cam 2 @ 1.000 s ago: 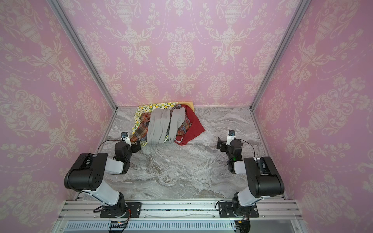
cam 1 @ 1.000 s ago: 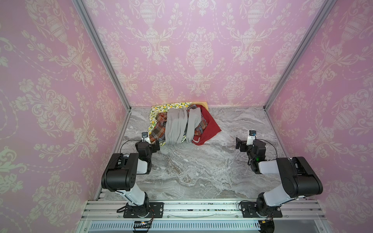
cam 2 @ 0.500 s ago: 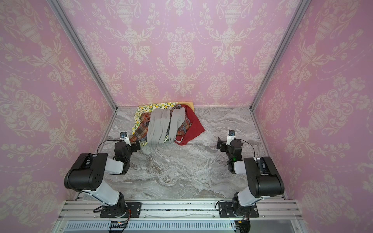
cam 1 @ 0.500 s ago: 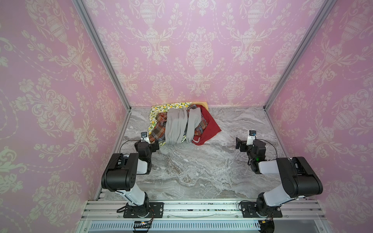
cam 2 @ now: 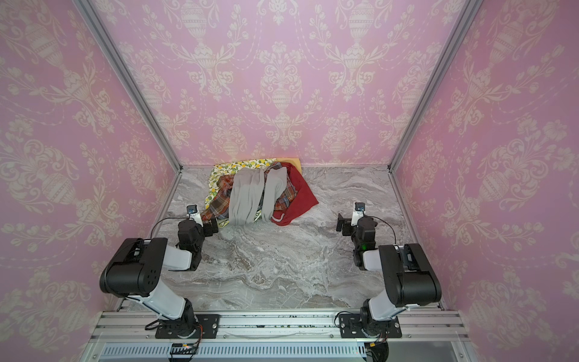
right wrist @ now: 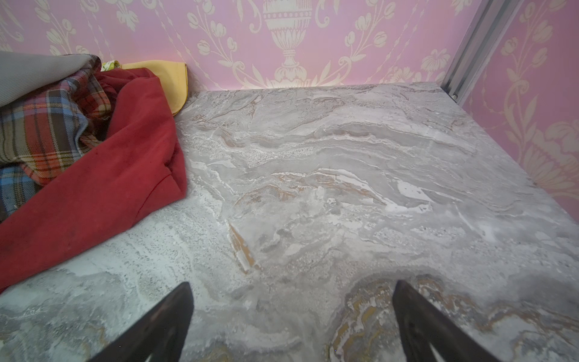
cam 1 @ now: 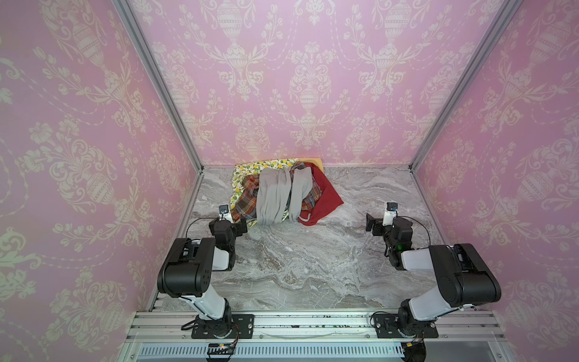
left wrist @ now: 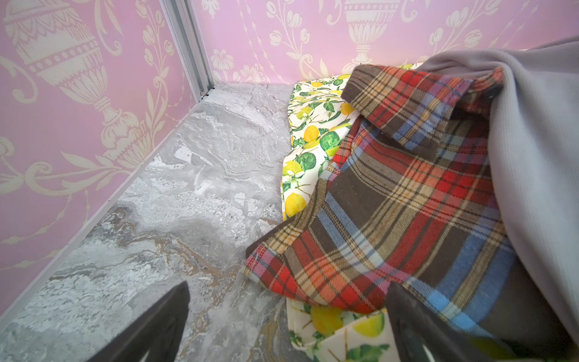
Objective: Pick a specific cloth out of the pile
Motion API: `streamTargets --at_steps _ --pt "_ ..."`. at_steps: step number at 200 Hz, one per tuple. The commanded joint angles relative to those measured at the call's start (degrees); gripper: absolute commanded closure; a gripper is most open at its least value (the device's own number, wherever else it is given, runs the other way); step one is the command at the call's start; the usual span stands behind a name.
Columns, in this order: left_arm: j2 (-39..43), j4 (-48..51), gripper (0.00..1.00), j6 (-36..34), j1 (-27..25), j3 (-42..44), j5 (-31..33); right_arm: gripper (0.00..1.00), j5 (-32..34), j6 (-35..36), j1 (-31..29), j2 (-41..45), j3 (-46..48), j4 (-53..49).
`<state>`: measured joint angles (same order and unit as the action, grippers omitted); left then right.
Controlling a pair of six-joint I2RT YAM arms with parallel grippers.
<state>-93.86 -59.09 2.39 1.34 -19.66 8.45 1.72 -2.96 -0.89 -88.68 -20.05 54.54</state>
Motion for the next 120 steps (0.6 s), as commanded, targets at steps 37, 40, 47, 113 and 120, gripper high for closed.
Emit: streamTargets --at_steps 37,40,47,113,120 --pt "0.19 0.62 0.01 -0.72 -0.47 -0.48 0.65 0.0 -0.34 0.67 -0.18 0.1 -0.67 0.04" --pt "0.18 0.61 0.01 -0.72 -0.47 -0.55 0.69 0.0 -0.52 0.63 -0.17 0.2 -0.7 -0.07" --pt "0.22 0.65 0.01 -0.72 -0.47 -0.55 0.67 0.0 -0.86 0.83 -0.17 0.4 -1.06 -0.85" --pt "2.69 5.8 0.01 -0.77 -0.47 -2.21 0.34 0.0 -0.13 1.55 -0.96 2.56 -0.89 -2.42" --pt "3.46 7.5 0.01 -0.85 -0.47 -2.75 0.32 0.0 0.03 1.74 -1.05 2.87 -0.86 -2.51"
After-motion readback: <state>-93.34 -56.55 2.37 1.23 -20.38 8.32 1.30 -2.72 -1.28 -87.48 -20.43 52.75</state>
